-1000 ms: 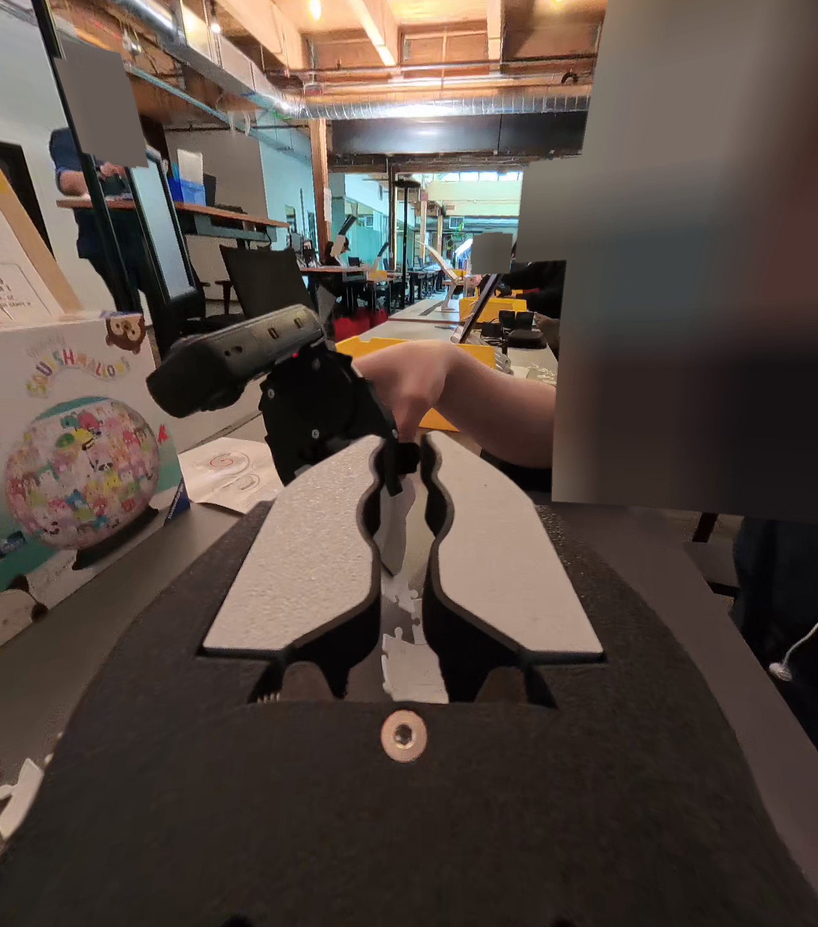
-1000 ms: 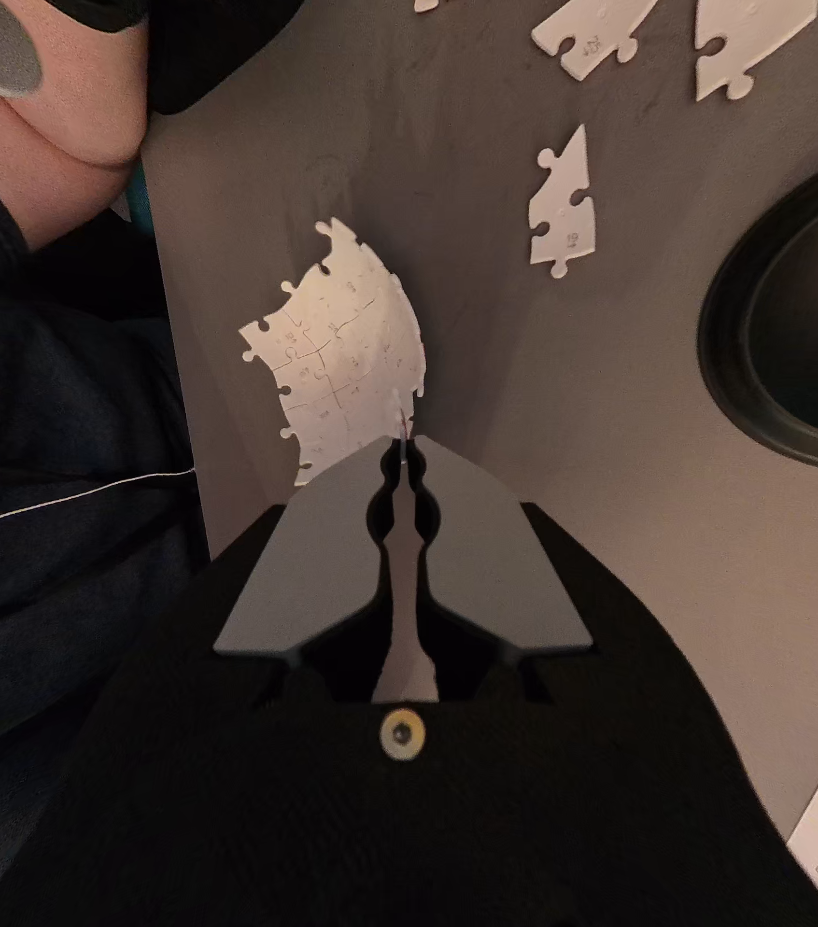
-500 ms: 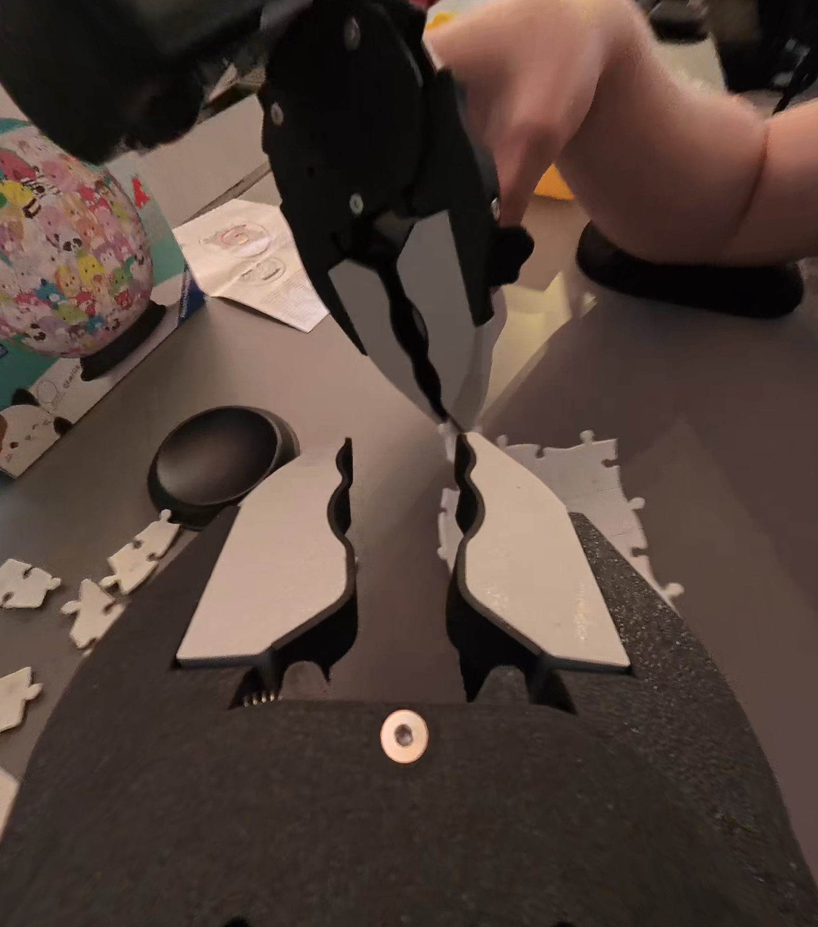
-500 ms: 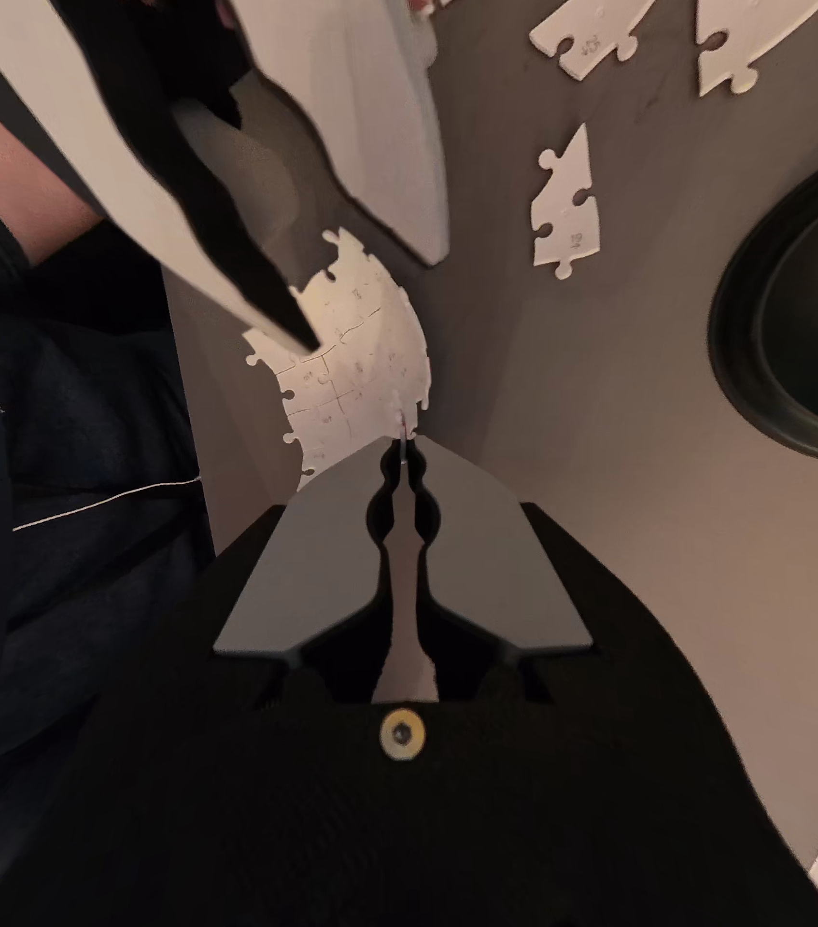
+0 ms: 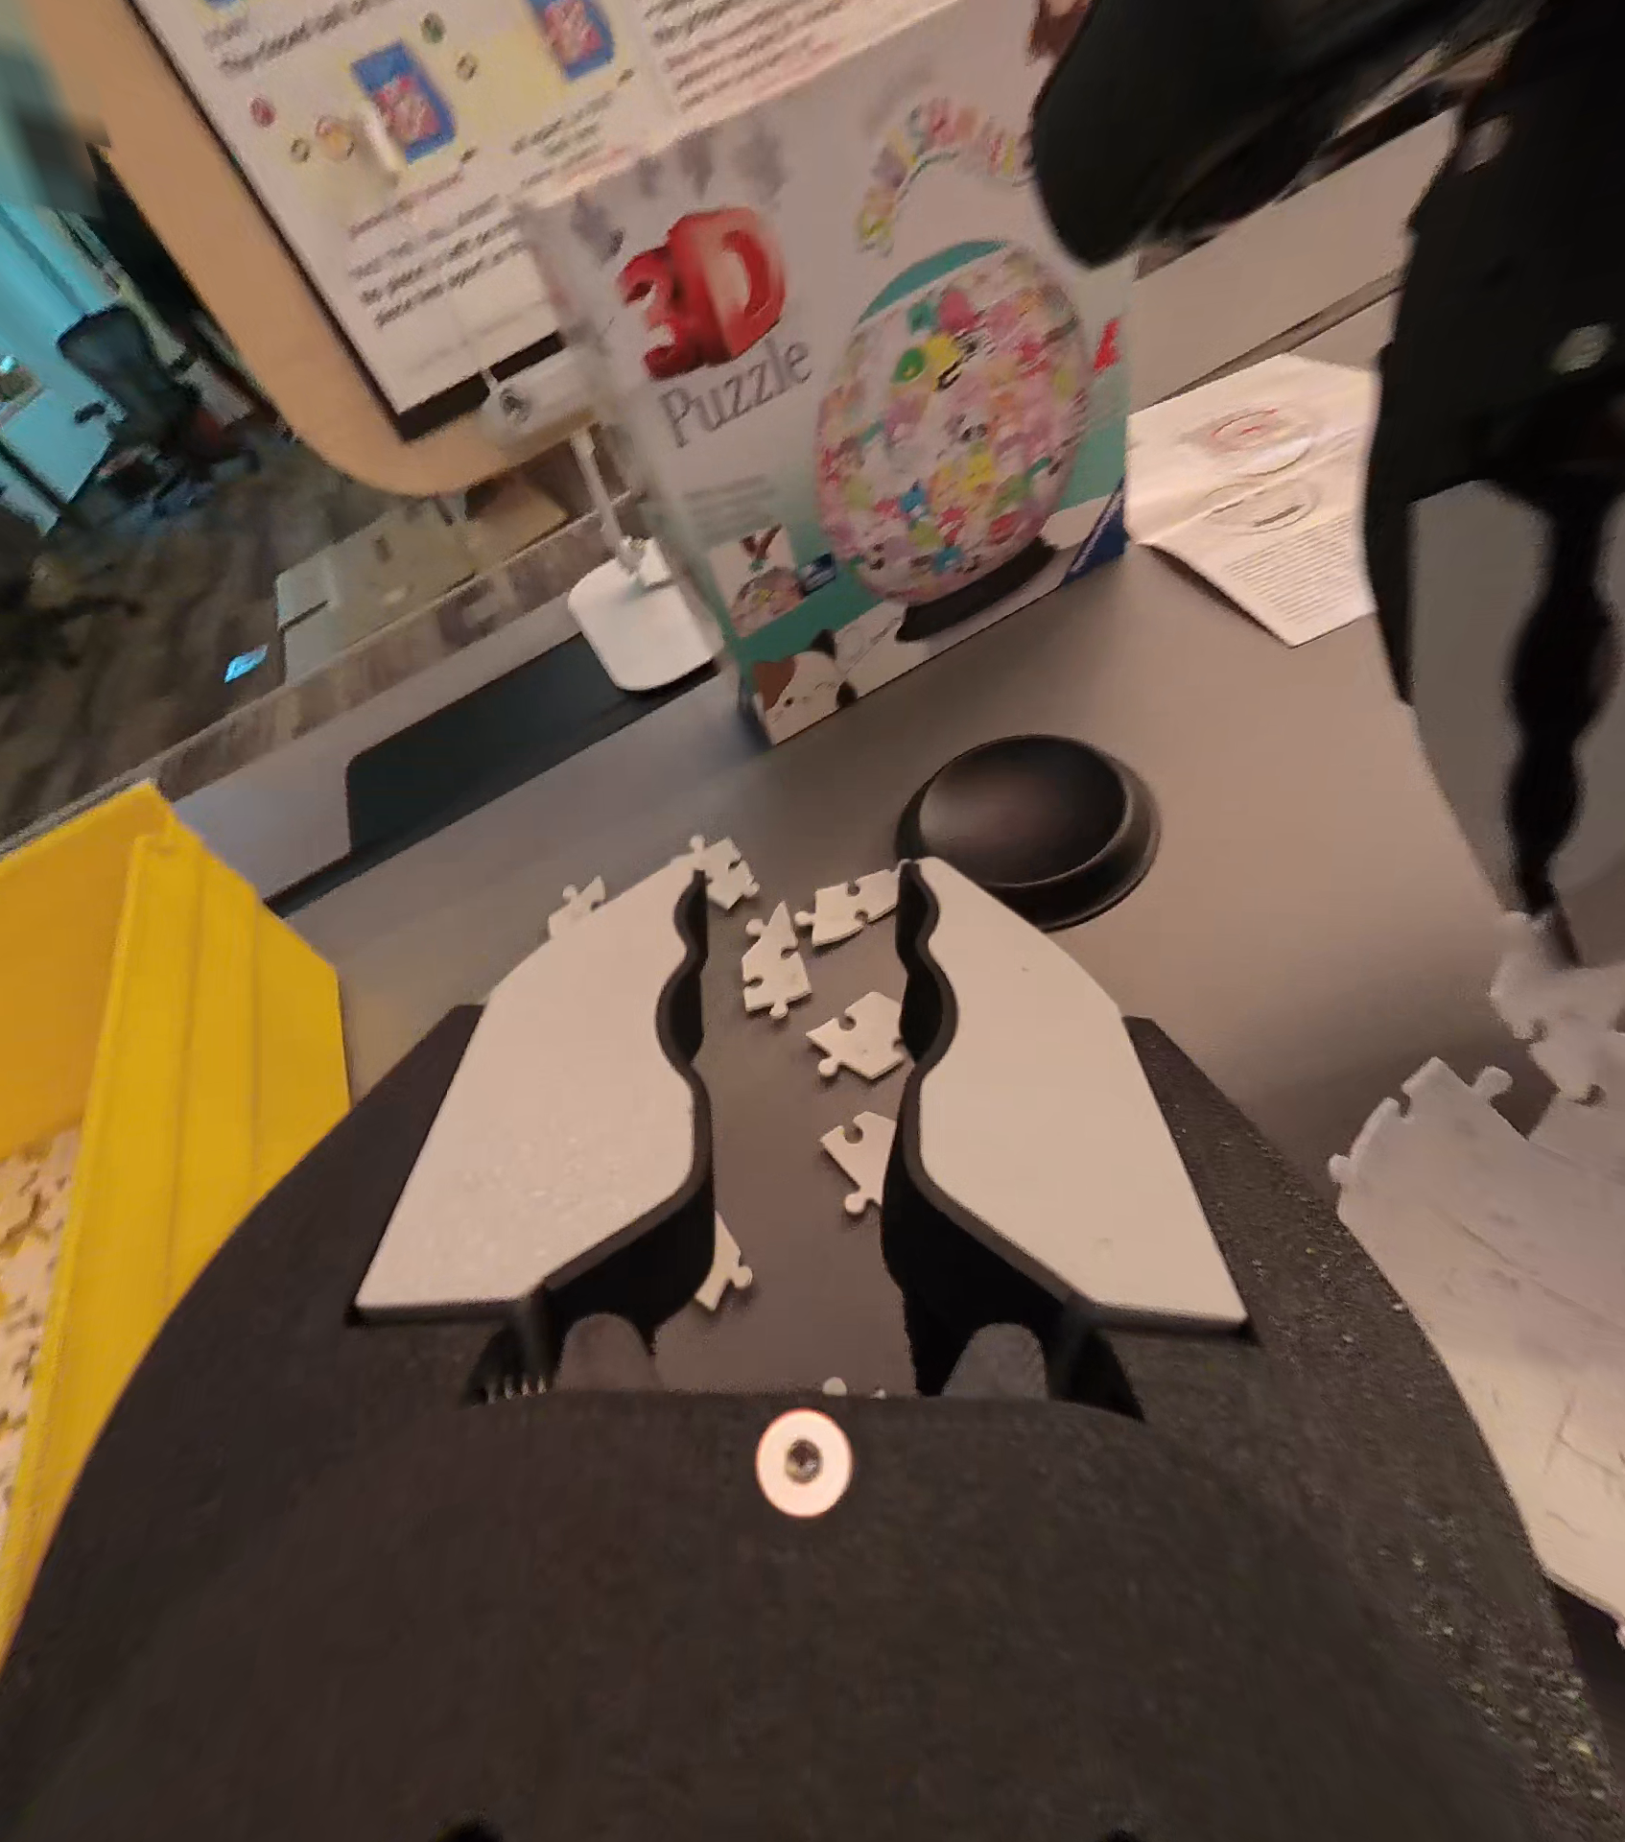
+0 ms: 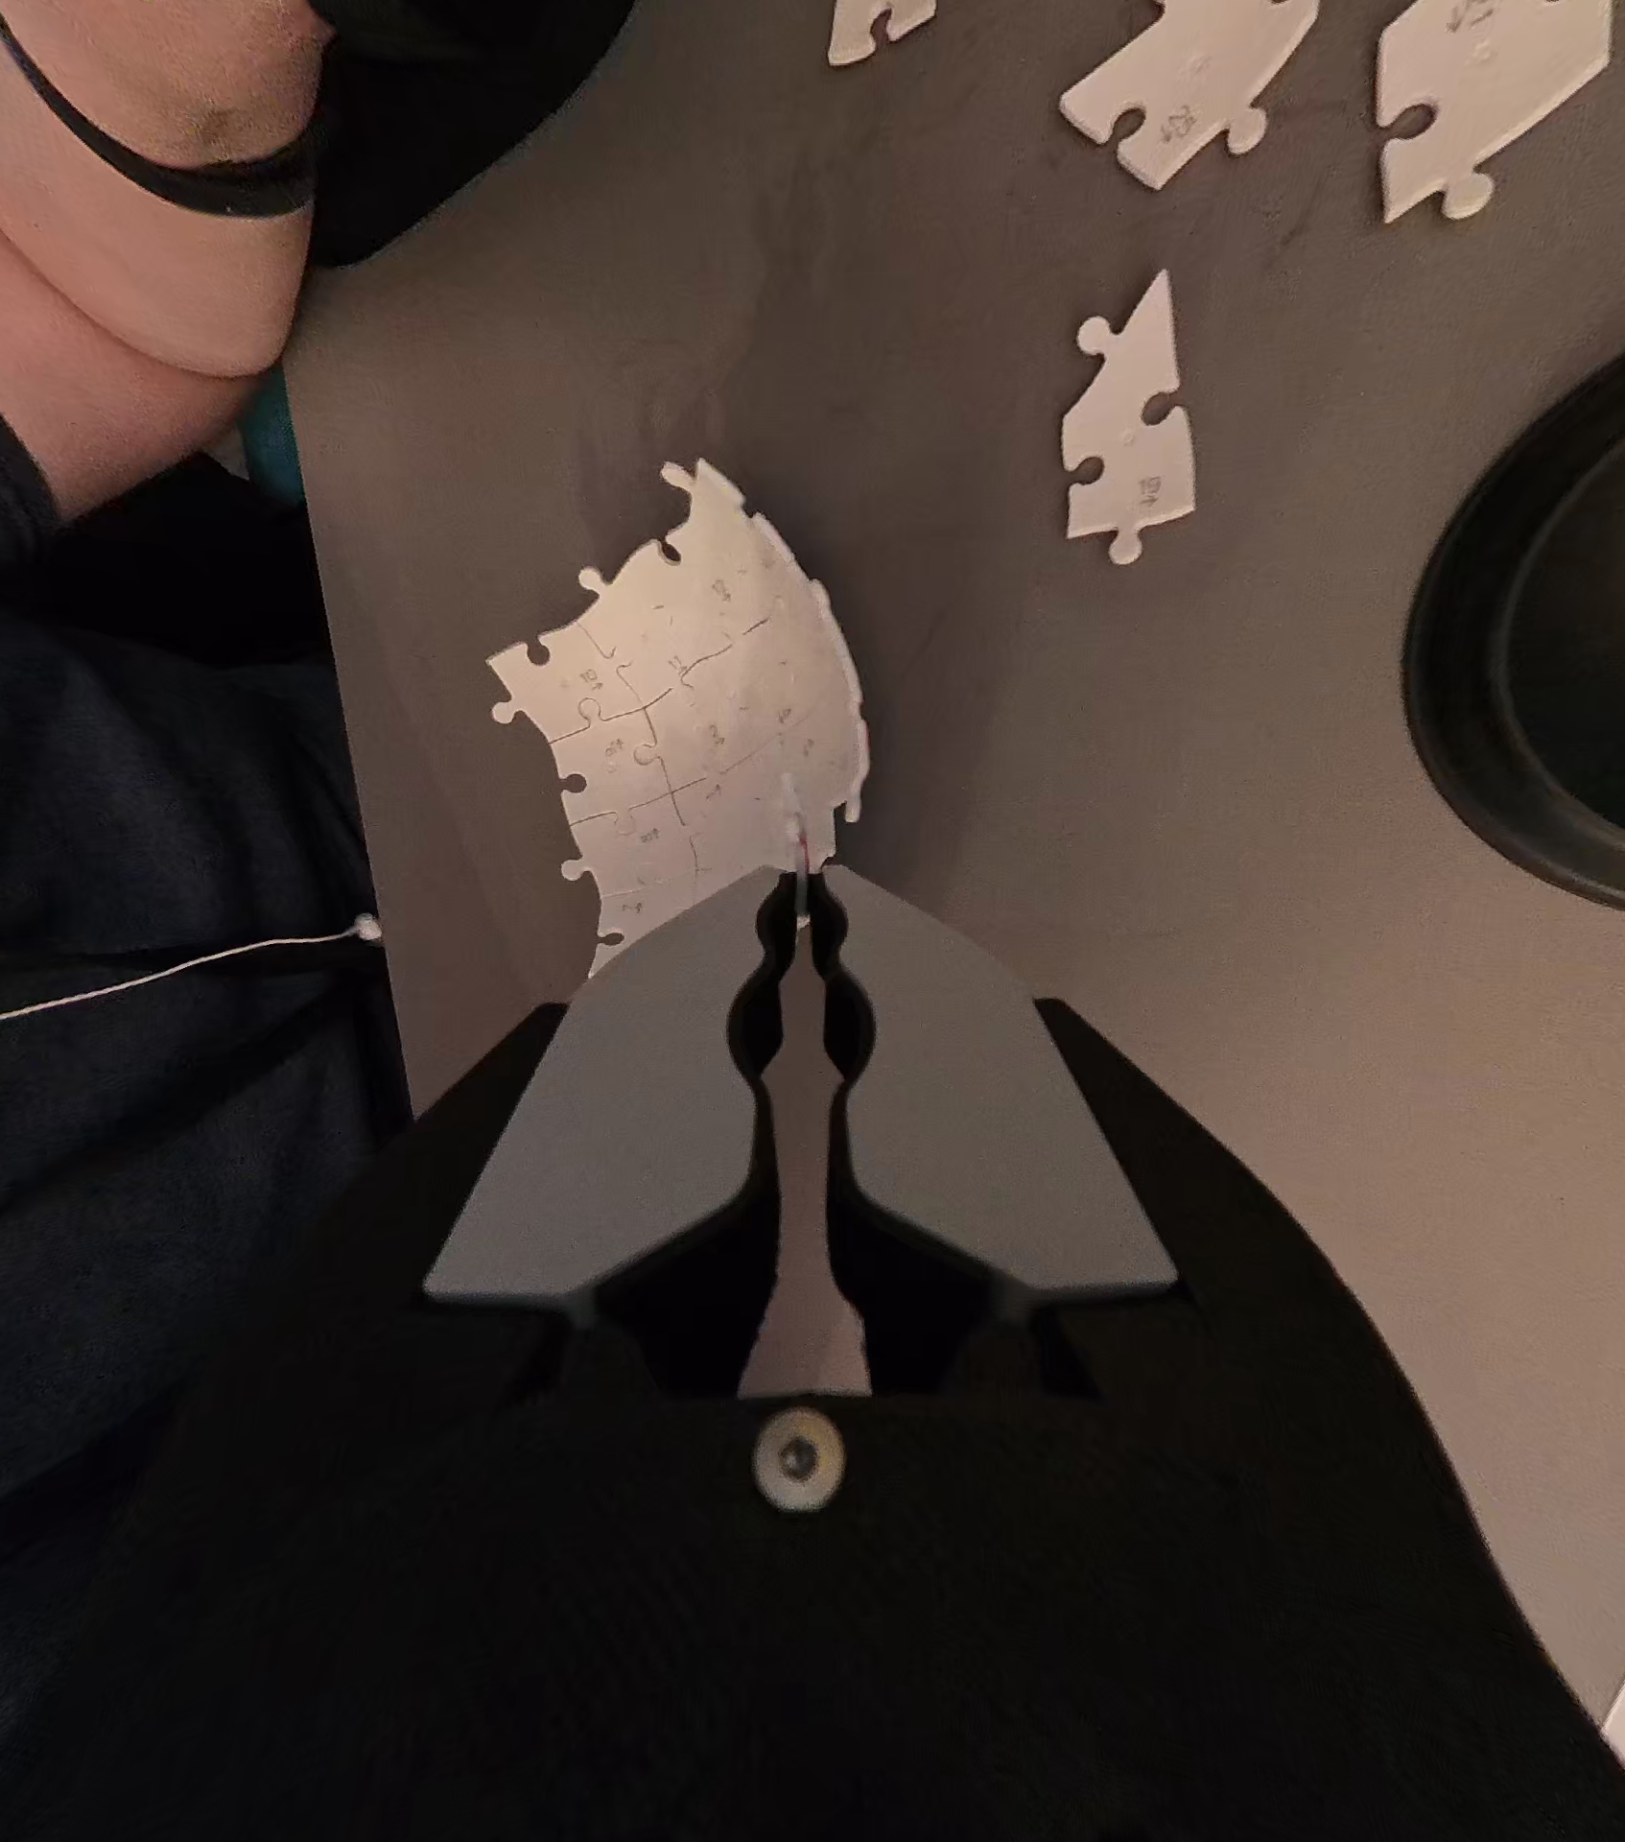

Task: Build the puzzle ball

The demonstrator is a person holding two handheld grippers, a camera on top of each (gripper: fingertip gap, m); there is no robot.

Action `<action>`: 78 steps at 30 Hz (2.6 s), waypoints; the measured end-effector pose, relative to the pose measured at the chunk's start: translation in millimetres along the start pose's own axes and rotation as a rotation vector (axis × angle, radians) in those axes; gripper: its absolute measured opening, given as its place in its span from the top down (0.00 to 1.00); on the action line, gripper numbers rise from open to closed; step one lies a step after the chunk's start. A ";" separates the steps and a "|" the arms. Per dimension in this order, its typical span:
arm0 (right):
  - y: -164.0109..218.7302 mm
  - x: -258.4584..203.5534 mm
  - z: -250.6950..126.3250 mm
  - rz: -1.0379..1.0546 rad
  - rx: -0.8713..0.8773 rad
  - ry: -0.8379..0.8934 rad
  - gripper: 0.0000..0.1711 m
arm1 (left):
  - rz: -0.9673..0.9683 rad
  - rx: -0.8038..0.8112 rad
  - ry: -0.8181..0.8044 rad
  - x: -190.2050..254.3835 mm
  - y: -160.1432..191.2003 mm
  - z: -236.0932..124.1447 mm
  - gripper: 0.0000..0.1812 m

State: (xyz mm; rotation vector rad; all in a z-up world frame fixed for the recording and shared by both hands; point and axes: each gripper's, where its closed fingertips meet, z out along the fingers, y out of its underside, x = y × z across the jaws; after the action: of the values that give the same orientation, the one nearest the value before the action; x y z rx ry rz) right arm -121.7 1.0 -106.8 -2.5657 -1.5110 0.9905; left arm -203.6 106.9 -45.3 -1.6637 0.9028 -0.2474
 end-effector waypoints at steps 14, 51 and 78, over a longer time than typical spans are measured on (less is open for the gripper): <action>-0.1 -0.9 -2.9 -0.016 -0.003 0.061 0.98 | -0.182 0.021 -0.243 -45.3 5.7 -9.9 0.76; 2.0 1.0 3.3 0.044 0.105 0.037 0.98 | -0.319 -0.130 1.022 115.4 4.9 -15.2 0.71; 6.4 -11.9 -6.9 0.027 0.094 -0.034 0.98 | -0.398 0.133 0.913 80.3 -67.1 -13.0 0.72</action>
State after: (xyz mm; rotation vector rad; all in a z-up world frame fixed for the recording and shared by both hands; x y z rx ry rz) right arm -117.1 -9.7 -97.1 -2.5243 -1.4042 1.0863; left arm -128.2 45.7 -4.4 -1.5807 1.1550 -1.3867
